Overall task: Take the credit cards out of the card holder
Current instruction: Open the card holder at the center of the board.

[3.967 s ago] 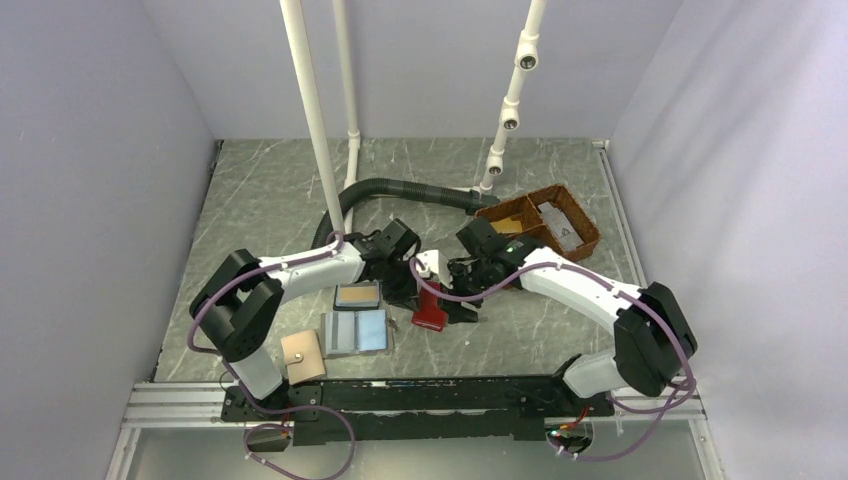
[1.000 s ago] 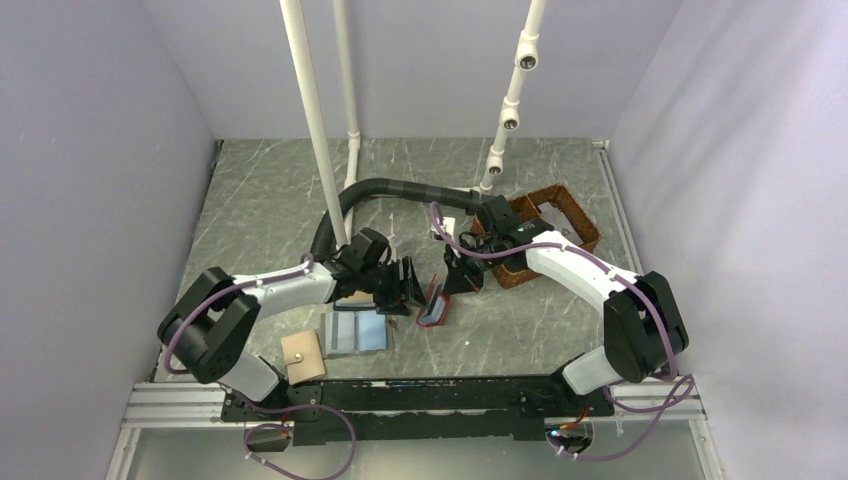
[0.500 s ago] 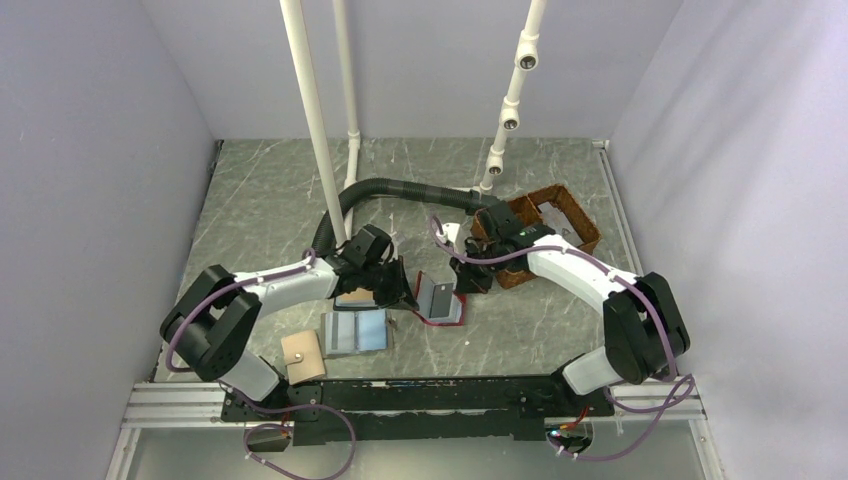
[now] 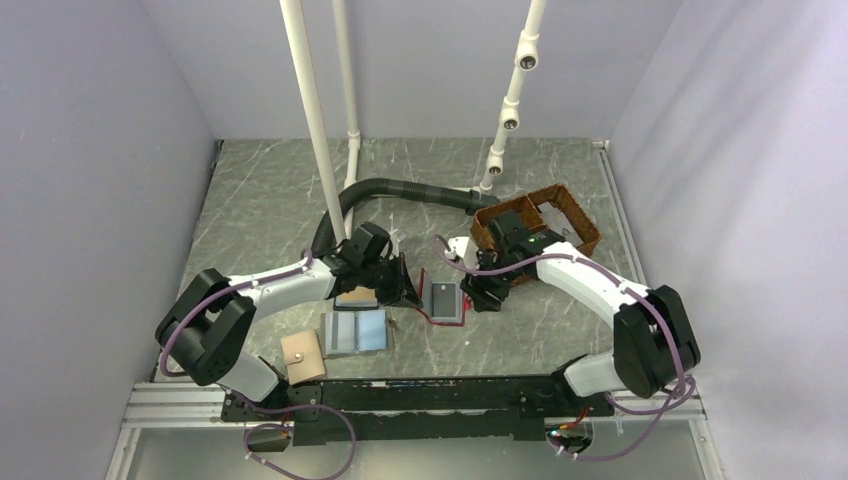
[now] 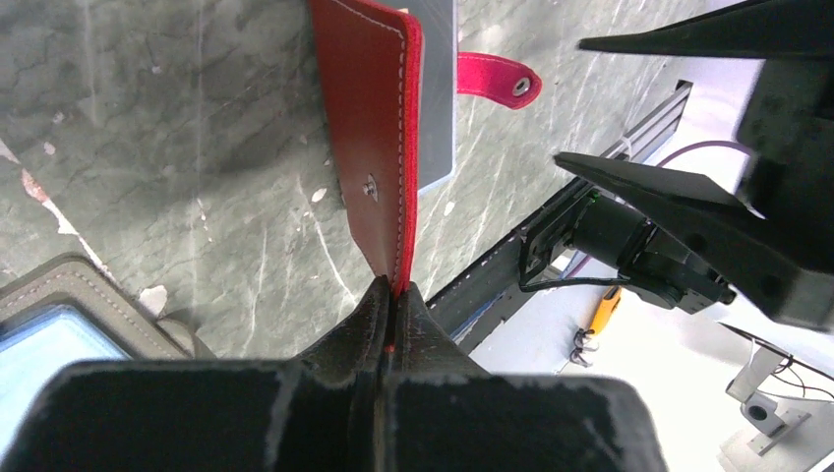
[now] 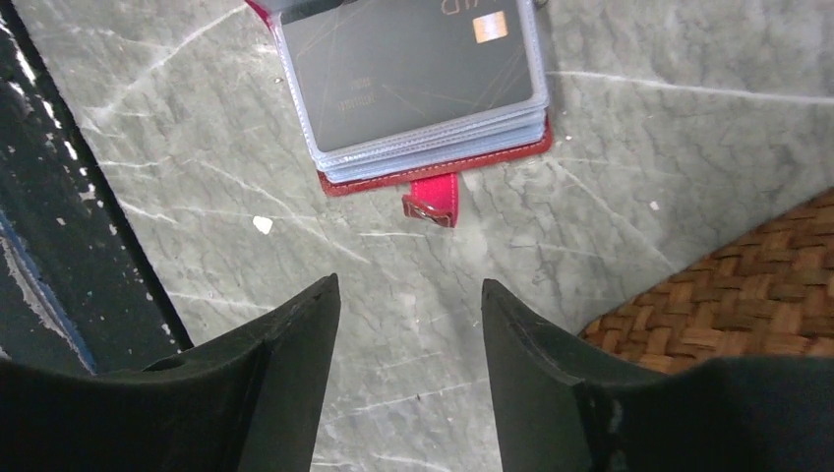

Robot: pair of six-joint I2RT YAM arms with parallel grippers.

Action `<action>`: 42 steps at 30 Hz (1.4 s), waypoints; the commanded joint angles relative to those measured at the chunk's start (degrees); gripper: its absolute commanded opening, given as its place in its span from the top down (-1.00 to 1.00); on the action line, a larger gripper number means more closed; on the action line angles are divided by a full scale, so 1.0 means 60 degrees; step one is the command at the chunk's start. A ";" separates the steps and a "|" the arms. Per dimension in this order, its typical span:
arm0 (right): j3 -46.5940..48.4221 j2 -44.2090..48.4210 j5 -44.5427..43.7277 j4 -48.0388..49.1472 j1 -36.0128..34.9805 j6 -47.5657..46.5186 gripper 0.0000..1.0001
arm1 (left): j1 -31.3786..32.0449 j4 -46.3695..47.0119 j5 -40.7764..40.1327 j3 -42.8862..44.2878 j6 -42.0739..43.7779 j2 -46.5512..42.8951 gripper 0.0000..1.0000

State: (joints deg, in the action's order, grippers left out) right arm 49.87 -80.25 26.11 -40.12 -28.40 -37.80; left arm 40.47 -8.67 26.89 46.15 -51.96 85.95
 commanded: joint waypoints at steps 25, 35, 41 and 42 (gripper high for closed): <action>0.1951 -0.3216 0.0890 0.0989 0.0018 0.5212 0.48 | -0.0049 -0.3180 -0.2888 -0.0087 -0.0773 -0.1874 0.24; 0.2133 -0.3138 0.1737 0.0895 -0.0276 0.5166 0.44 | -0.0021 -0.0299 -0.1452 0.0218 -0.0347 -0.3221 0.09; 0.2498 -0.3173 0.3250 0.0851 -0.0276 0.5817 0.44 | 0.0321 0.1008 -0.0784 0.0006 -0.0352 -0.2560 0.19; 0.2536 -0.3198 0.3387 0.0909 -0.0269 0.6027 0.44 | 0.0381 0.1080 -0.0777 0.0000 -0.0310 -0.2515 0.19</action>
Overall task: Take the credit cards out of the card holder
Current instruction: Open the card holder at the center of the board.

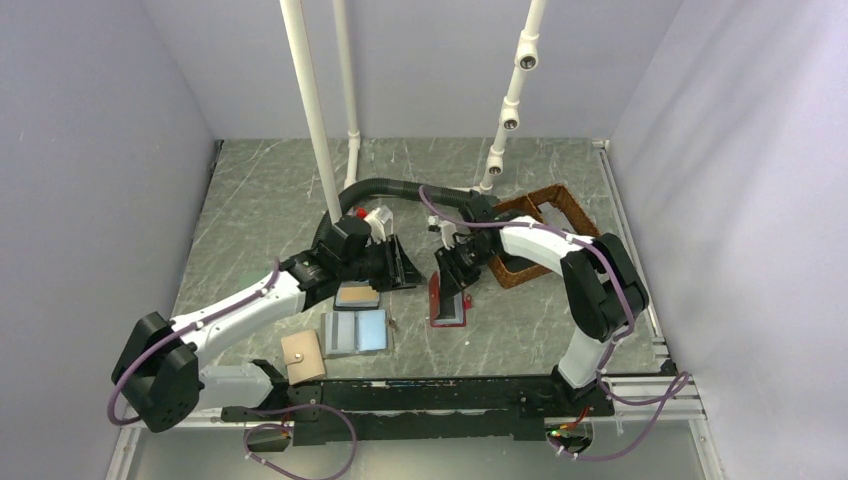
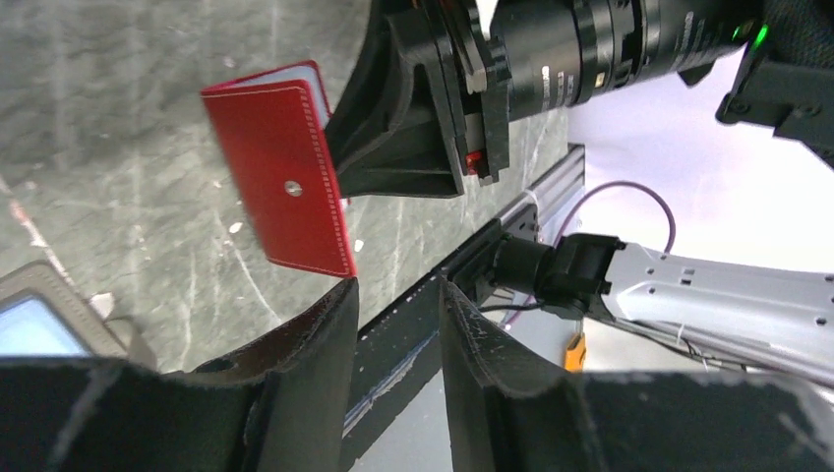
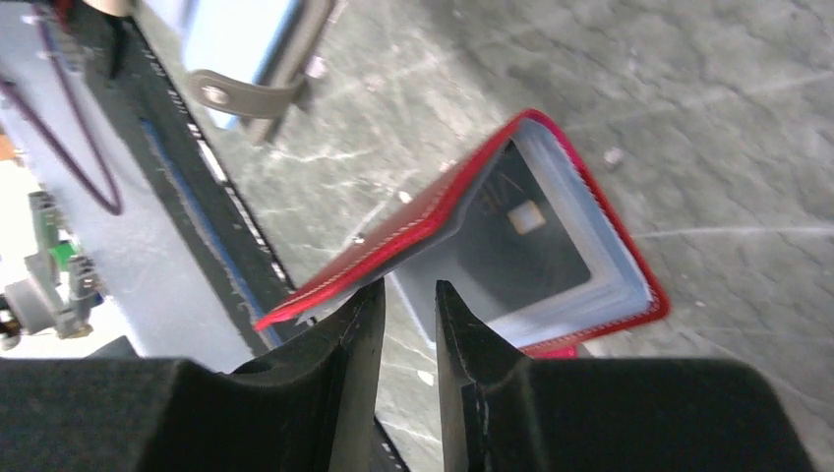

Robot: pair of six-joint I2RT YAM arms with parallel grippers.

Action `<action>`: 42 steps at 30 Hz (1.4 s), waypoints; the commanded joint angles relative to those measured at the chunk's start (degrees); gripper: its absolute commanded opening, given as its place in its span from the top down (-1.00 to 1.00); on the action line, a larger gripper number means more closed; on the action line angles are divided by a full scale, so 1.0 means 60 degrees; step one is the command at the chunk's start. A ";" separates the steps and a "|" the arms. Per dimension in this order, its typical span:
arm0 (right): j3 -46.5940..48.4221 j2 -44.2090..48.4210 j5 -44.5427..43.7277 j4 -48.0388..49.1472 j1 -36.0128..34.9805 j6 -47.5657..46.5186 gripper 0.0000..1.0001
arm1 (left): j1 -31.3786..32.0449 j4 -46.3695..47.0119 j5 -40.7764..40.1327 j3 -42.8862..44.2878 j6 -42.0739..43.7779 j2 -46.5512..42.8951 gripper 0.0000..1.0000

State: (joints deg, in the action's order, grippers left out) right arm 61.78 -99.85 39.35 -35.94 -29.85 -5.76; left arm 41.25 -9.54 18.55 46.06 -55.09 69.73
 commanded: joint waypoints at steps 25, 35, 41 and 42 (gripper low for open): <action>0.1229 -0.1138 -0.0554 0.0534 -0.0459 0.2104 0.95 | 0.0845 -0.0275 -0.0908 -0.0172 0.0430 0.2333 0.26; 0.0260 0.0283 -0.1298 0.0761 -0.0257 0.1681 0.76 | 0.0761 -0.0587 -0.1011 0.0055 0.0487 0.2894 0.26; -0.0257 0.0627 -0.1249 0.0864 0.0175 0.1694 0.56 | 0.0756 -0.0391 -0.0844 0.0212 0.0583 0.3059 0.24; -0.0289 0.0633 -0.1246 0.0851 0.0227 0.1704 0.53 | 0.0752 -0.0443 -0.0880 0.0217 0.0576 0.3034 0.24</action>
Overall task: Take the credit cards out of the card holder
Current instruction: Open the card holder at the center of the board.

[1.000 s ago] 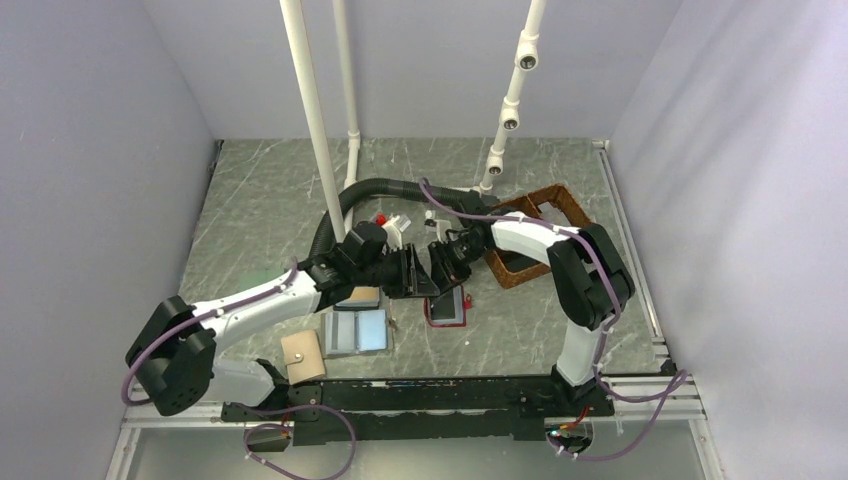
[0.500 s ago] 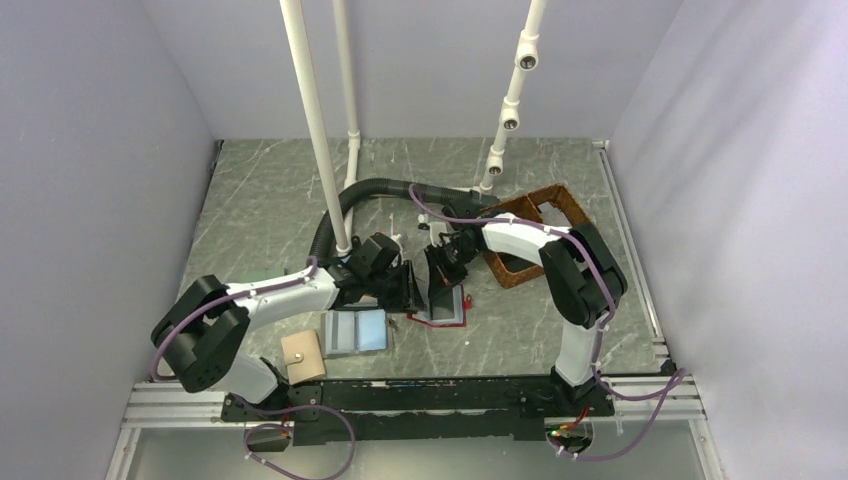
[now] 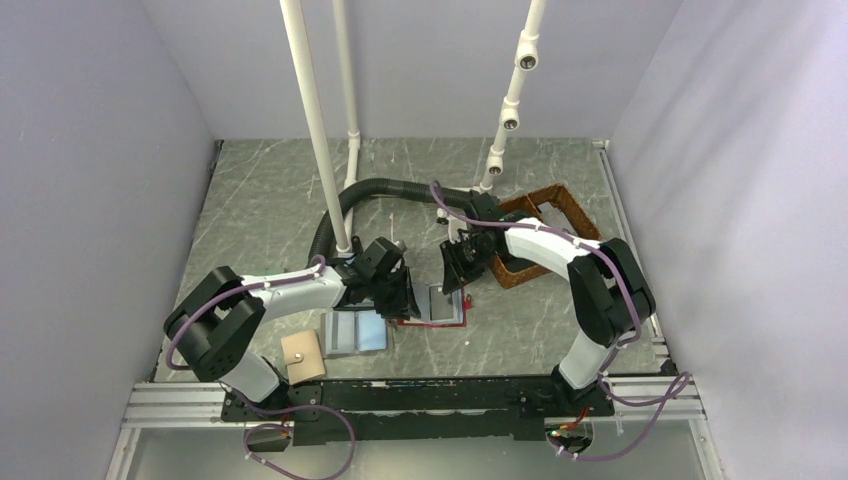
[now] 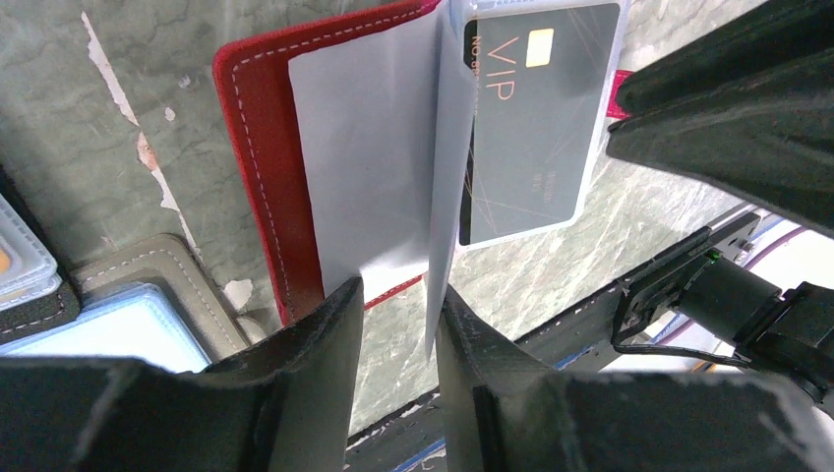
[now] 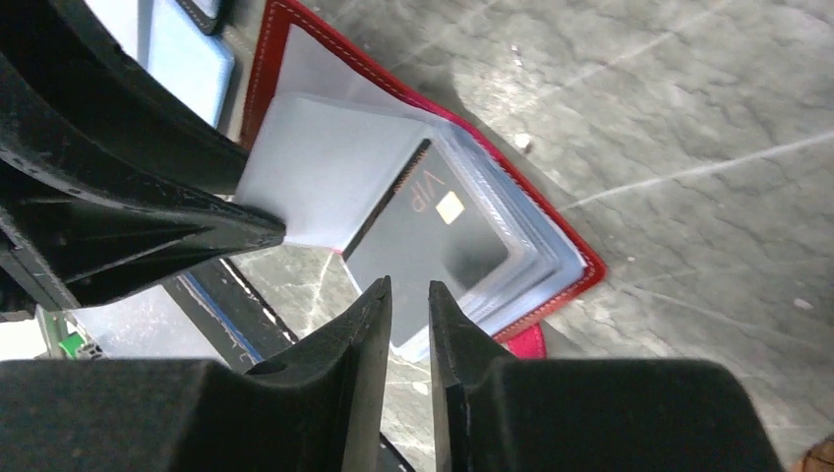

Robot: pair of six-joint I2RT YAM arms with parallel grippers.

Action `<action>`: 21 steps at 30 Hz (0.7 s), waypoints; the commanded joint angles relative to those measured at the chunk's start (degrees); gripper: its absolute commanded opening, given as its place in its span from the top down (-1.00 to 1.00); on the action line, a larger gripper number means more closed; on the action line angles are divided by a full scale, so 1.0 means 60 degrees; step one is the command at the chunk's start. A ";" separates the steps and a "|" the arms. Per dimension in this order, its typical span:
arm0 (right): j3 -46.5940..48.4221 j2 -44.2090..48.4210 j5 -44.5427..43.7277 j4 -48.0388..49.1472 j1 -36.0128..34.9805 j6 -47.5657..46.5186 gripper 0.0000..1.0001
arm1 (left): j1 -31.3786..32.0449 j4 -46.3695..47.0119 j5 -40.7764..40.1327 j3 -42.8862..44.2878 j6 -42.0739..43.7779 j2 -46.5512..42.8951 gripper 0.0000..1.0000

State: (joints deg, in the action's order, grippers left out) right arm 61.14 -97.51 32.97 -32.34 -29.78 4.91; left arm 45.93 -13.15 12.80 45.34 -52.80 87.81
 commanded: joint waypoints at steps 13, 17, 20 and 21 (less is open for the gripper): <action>-0.0009 -0.0676 0.0248 0.0241 0.0325 0.0229 0.36 | -0.0349 -0.1698 -0.1022 0.0894 -0.0102 -0.0336 0.27; 0.0128 -0.0953 0.0022 0.0175 0.0299 0.0251 0.39 | -0.0361 -0.2503 -0.1494 0.1553 0.0077 -0.0303 0.45; 0.0100 -0.0967 -0.0304 0.0183 0.0252 0.0231 0.39 | -0.0374 -0.2838 -0.1623 0.2050 0.0215 -0.0507 0.49; 0.0113 -0.0953 -0.0411 0.0176 0.0203 0.0205 0.39 | -0.0382 -0.2858 -0.1600 0.2277 0.0285 -0.0639 0.49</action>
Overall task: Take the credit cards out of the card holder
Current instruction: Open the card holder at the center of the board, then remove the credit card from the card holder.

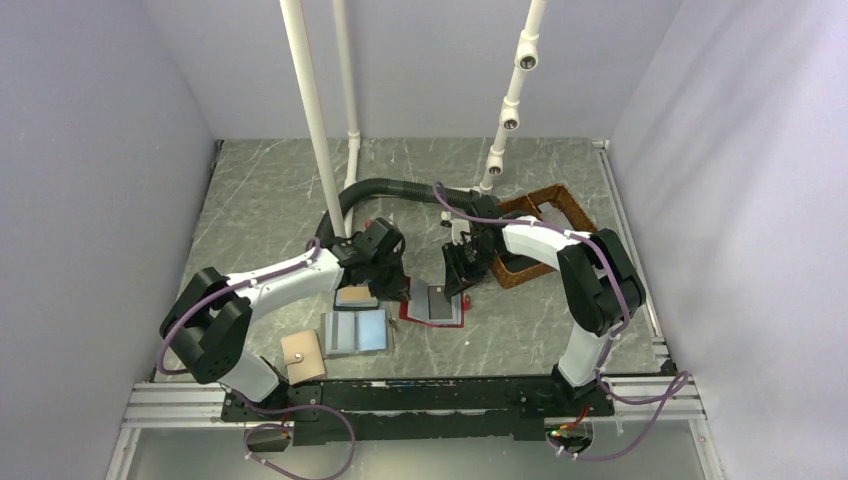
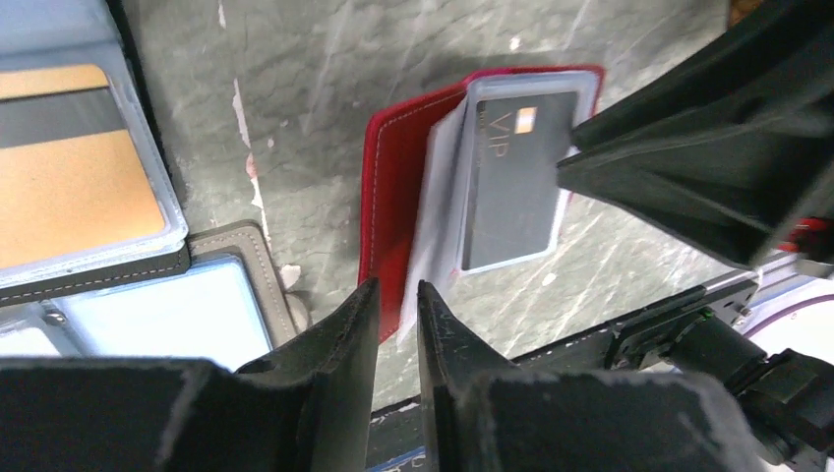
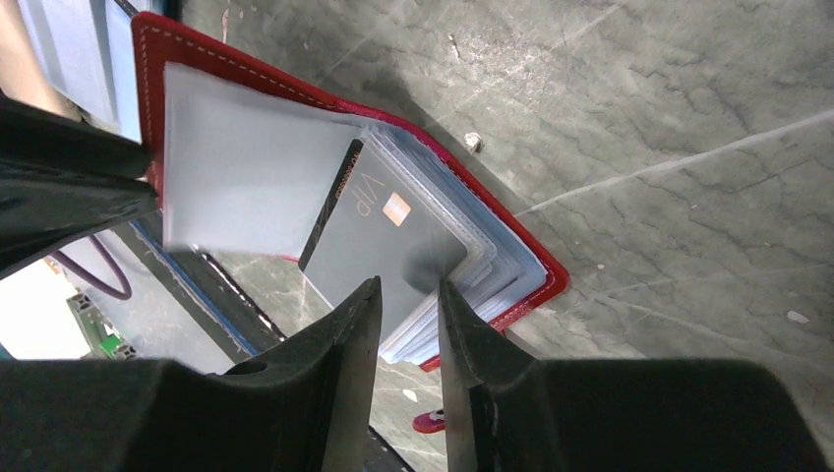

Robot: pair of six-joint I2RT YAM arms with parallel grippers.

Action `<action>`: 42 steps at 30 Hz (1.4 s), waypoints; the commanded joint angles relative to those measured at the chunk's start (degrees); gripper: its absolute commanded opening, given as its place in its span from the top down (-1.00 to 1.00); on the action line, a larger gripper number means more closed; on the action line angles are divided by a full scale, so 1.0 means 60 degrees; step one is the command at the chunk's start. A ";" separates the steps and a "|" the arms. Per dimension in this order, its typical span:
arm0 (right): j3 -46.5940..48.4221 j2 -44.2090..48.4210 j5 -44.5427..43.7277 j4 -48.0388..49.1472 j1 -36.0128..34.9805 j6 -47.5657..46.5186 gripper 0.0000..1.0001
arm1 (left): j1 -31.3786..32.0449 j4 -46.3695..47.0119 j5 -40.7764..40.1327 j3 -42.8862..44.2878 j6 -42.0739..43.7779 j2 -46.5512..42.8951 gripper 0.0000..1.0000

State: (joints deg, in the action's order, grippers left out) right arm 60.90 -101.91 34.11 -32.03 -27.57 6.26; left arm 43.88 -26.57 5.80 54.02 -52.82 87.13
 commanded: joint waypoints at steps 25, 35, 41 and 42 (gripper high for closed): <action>0.0224 -0.0113 -0.0764 0.0109 -0.0356 -0.0118 0.40 | 0.0340 0.2491 0.2569 0.0589 0.0252 0.1018 0.49; 0.0216 -0.0106 -0.0599 0.0131 -0.0356 -0.0093 0.39 | 0.0327 0.1049 0.1028 0.0336 0.0184 0.1596 0.46; 0.0127 -0.0046 -0.0106 0.0238 -0.0264 0.0117 0.34 | 0.0301 0.1677 0.1462 0.0157 0.0033 0.1911 0.33; 0.0119 -0.0044 -0.0080 0.0241 -0.0233 0.0147 0.31 | 0.0300 0.1765 0.1504 0.0114 0.0005 0.1906 0.28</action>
State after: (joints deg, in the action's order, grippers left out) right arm 61.89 -101.91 32.49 -32.95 -28.86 6.33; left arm 45.69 -17.87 14.61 55.55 -52.12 97.91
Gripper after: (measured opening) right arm 0.326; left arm 0.330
